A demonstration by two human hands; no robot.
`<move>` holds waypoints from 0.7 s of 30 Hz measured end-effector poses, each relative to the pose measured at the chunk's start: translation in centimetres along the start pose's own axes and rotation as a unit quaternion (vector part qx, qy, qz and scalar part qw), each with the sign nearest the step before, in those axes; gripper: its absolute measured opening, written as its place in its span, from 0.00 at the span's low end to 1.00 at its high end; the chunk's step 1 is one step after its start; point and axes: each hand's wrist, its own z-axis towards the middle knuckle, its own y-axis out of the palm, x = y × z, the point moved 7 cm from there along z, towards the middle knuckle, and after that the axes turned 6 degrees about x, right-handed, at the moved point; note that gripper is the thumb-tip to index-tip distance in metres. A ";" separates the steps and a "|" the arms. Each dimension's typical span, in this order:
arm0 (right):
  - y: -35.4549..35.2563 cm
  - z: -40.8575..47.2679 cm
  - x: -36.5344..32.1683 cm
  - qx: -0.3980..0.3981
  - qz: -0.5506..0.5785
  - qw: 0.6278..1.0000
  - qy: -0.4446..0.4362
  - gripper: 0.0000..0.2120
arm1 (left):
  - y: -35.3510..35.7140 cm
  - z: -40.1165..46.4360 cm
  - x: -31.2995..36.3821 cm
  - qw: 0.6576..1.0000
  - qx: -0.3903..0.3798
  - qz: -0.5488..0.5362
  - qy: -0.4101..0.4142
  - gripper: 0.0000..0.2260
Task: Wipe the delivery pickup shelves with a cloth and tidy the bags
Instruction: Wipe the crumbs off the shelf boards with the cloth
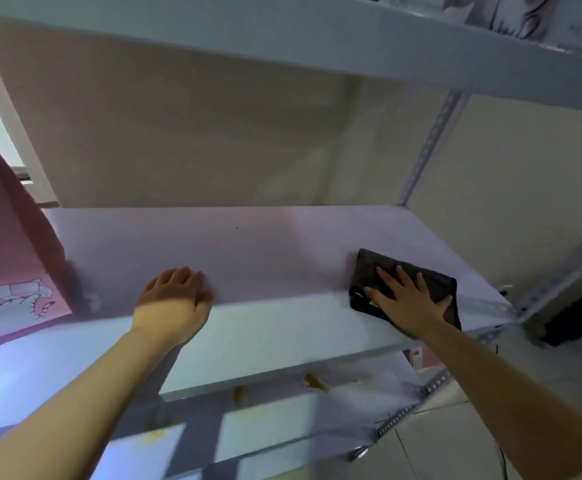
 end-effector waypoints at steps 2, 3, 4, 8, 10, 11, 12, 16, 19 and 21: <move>-0.1 -0.2 -0.6 -0.006 0.011 1.000 0.007 0.35 | 0.5 0.3 0.0 1.000 -0.022 0.002 -0.021 0.25; -0.2 -0.4 -1.2 -0.009 0.019 1.000 0.004 0.36 | 0.6 0.4 0.0 0.999 -0.032 -0.001 -0.036 0.25; -0.2 -0.6 -1.8 -0.013 0.026 1.000 -0.004 0.37 | 0.8 0.5 0.1 0.998 -0.040 -0.002 -0.047 0.25; 0.5 -2.5 -4.4 -0.022 0.008 0.994 -0.106 0.43 | 1.1 0.2 0.4 0.995 -0.070 0.011 -0.068 0.29; 1.0 -4.0 -6.5 -0.020 -0.007 0.984 -0.178 0.42 | 1.2 0.0 0.4 0.993 -0.091 0.012 -0.075 0.30; 1.2 -4.6 -7.7 -0.023 -0.014 0.977 -0.214 0.41 | 1.2 0.0 0.4 0.992 -0.097 0.014 -0.079 0.32; 1.4 -5.0 -8.8 -0.028 -0.020 0.968 -0.247 0.41 | 1.1 0.0 0.4 0.991 -0.100 0.016 -0.083 0.33; 1.7 -4.9 -12.5 -0.047 -0.018 0.943 -0.330 0.34 | 0.2 -0.2 0.4 0.992 -0.092 0.013 -0.084 0.40; 1.6 -3.0 -14.5 -0.026 0.003 0.938 -0.345 0.32 | -0.4 -0.6 -0.4 0.995 -0.074 -0.026 -0.065 0.41; 1.5 -0.9 -15.5 -0.020 0.023 0.947 -0.321 0.32 | -0.6 -1.1 -1.0 0.995 -0.055 -0.054 -0.058 0.39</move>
